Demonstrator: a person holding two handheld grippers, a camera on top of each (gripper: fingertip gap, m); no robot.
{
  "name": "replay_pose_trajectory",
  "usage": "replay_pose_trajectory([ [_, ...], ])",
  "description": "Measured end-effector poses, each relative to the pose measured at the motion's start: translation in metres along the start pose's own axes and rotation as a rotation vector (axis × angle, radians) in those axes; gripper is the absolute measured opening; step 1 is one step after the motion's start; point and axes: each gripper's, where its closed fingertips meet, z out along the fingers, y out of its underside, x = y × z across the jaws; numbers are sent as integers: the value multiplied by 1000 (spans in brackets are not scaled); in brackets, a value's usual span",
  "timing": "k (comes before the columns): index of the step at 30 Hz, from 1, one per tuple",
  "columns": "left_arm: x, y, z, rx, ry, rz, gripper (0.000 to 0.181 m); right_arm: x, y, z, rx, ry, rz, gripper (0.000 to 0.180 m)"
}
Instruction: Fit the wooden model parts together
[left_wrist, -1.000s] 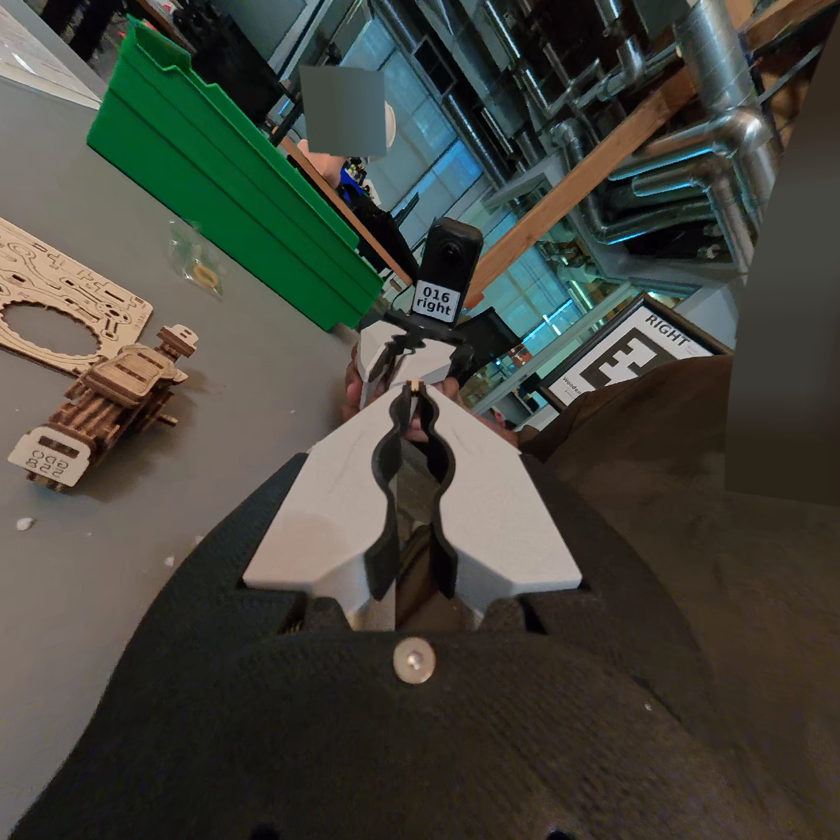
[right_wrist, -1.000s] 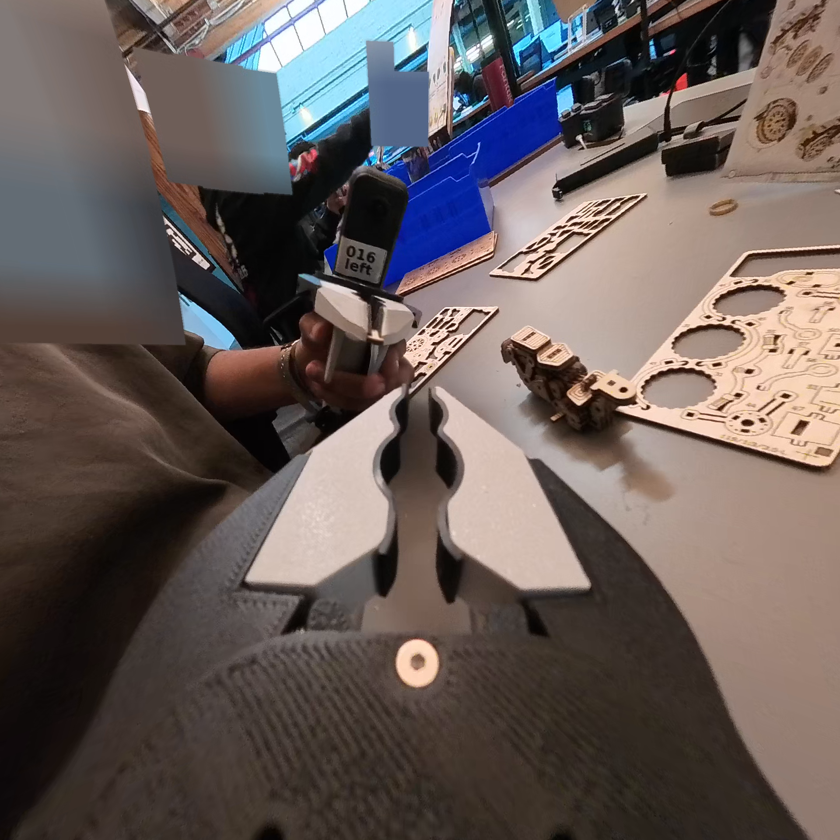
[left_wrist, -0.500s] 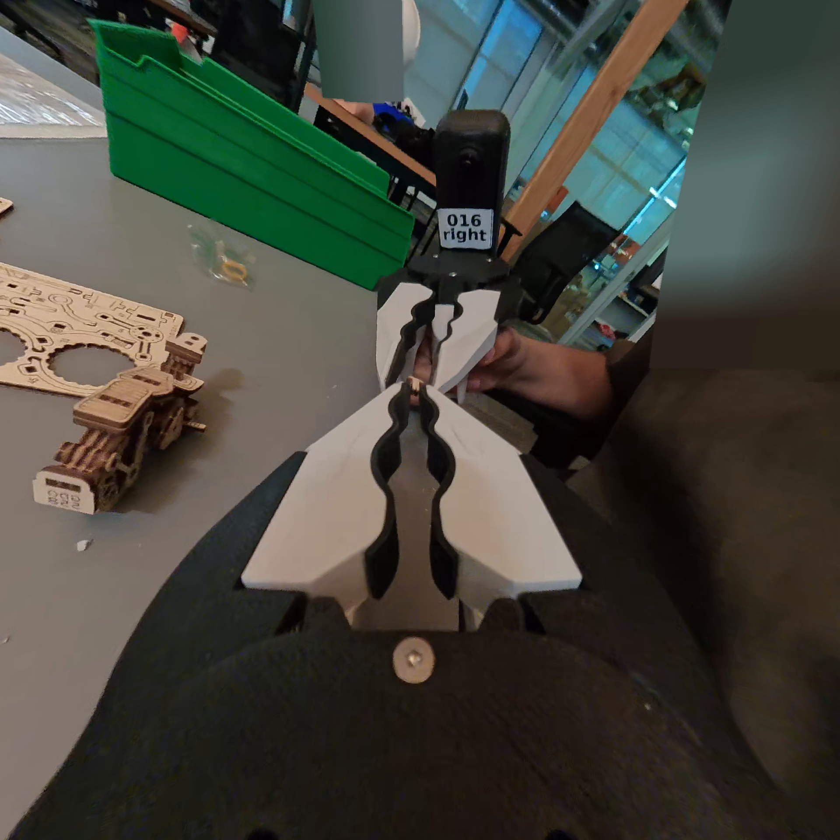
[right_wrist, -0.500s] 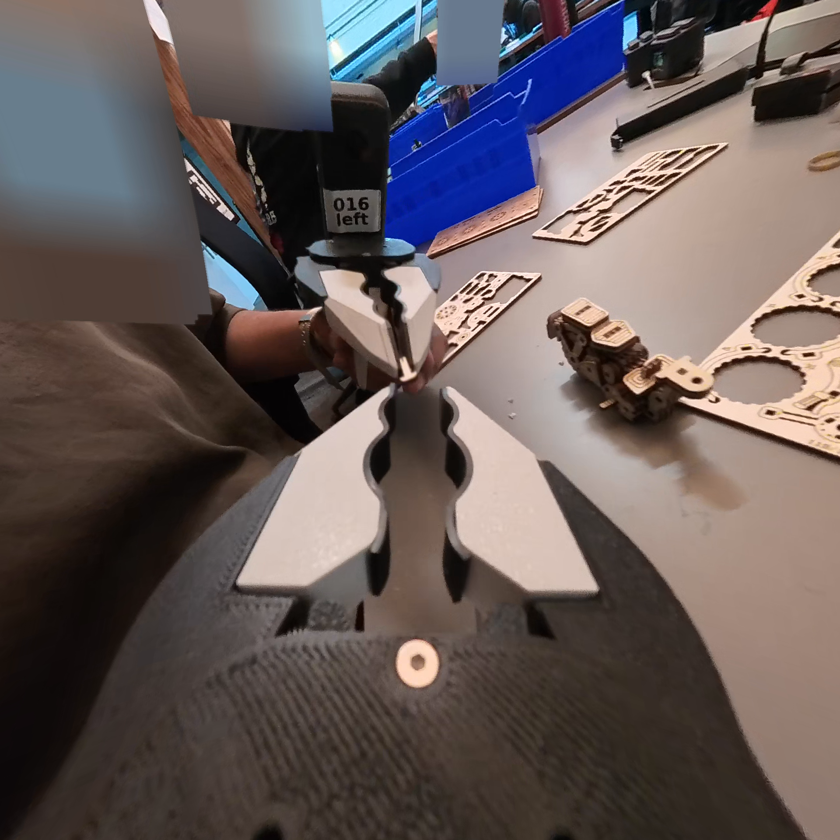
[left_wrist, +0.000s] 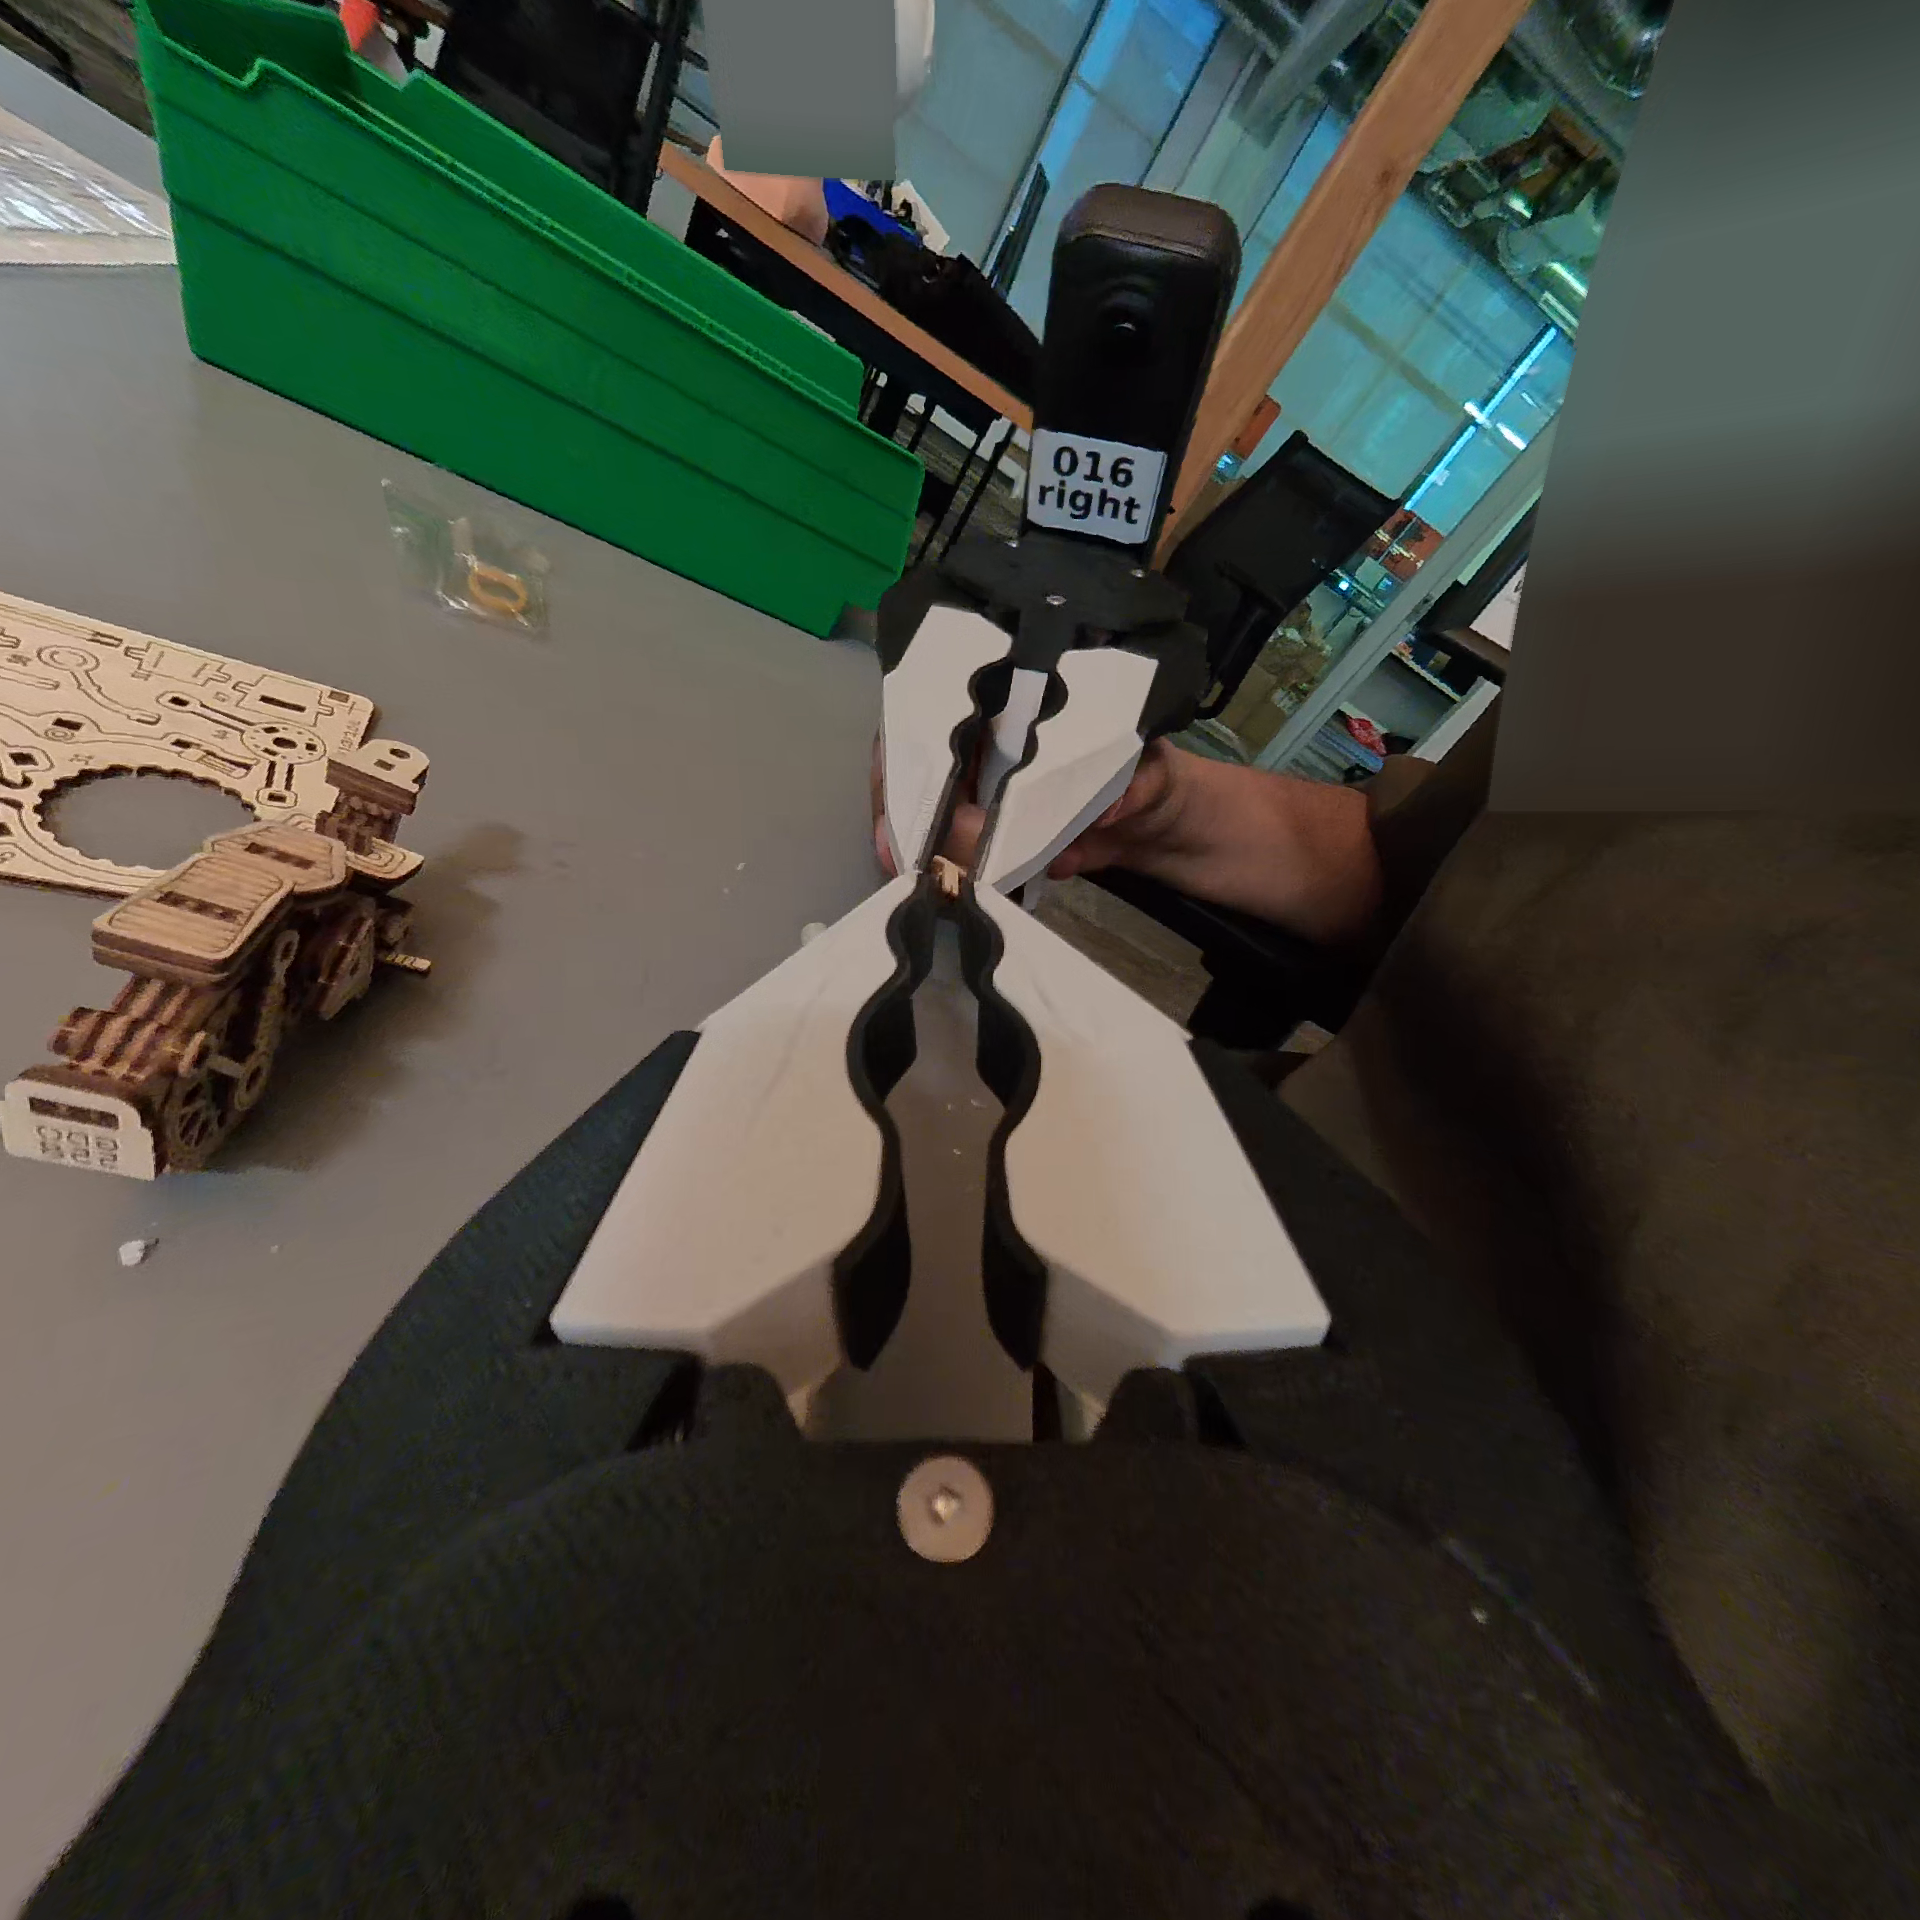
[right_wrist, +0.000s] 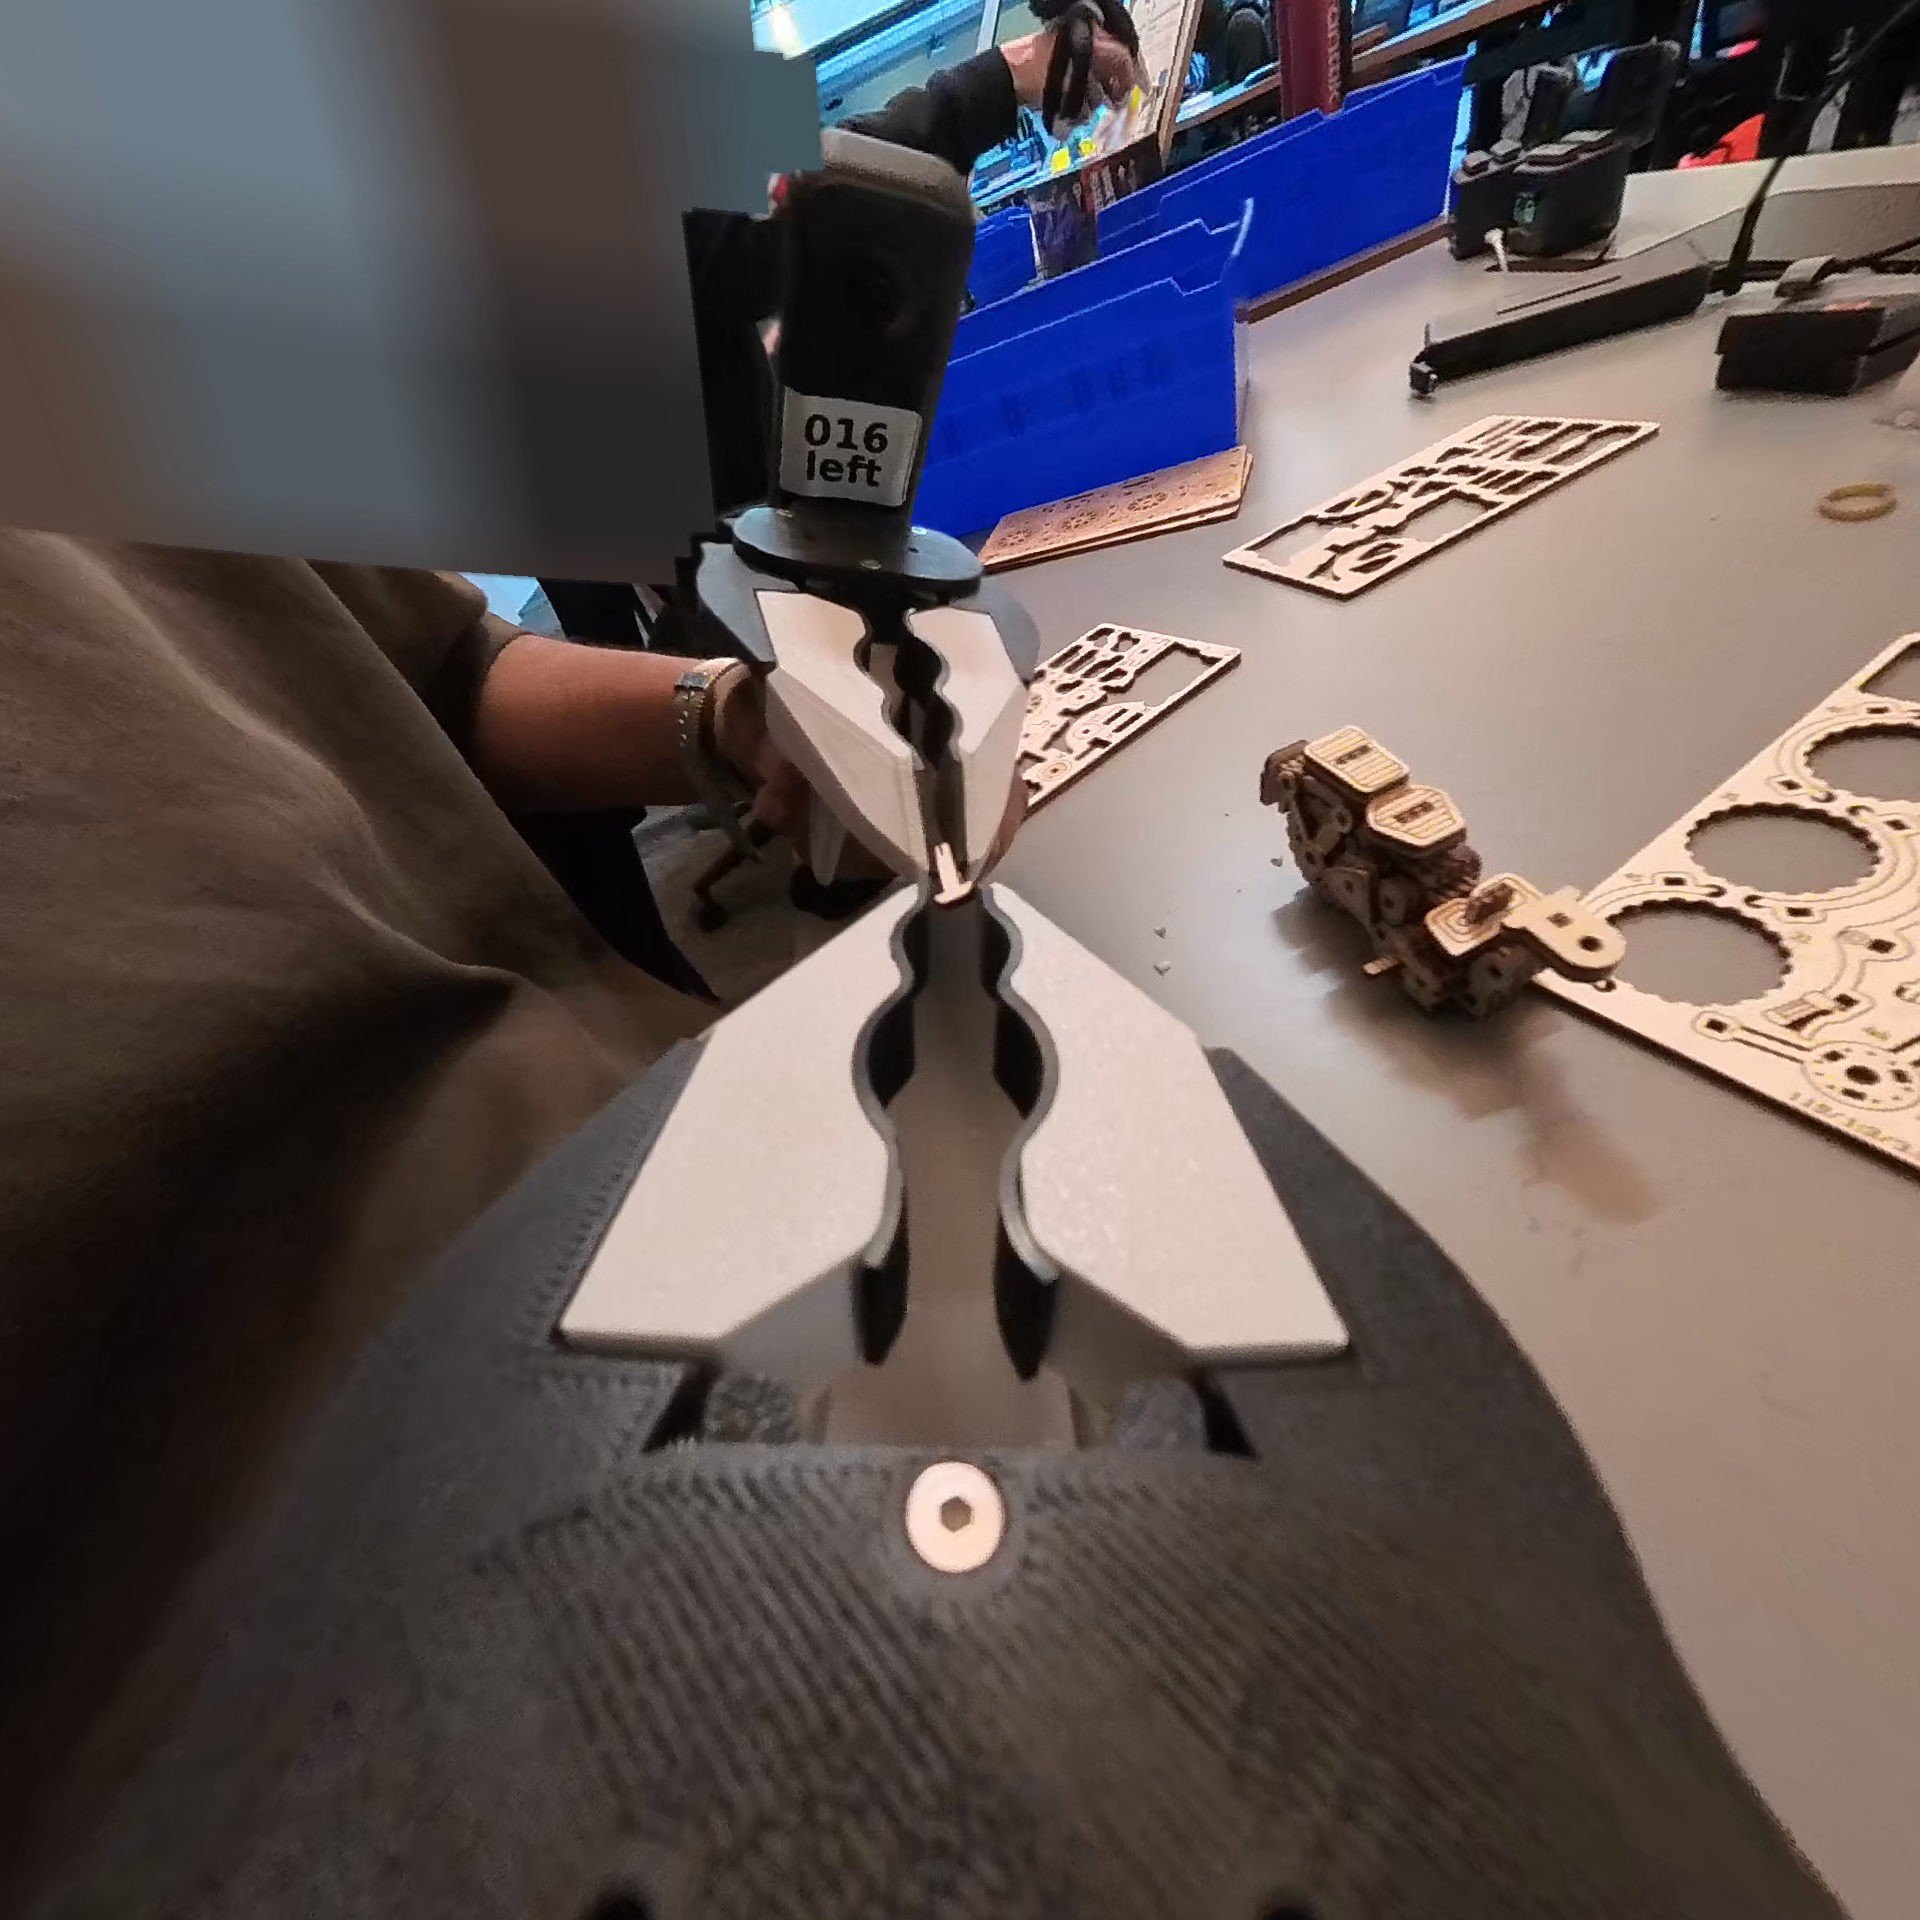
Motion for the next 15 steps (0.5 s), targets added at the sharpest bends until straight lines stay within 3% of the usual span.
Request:
replay_pose_trajectory([
  [15, -7, 4, 2, -14, -18, -73, 5, 5, 4, -1, -50, 92, -175, 5],
])
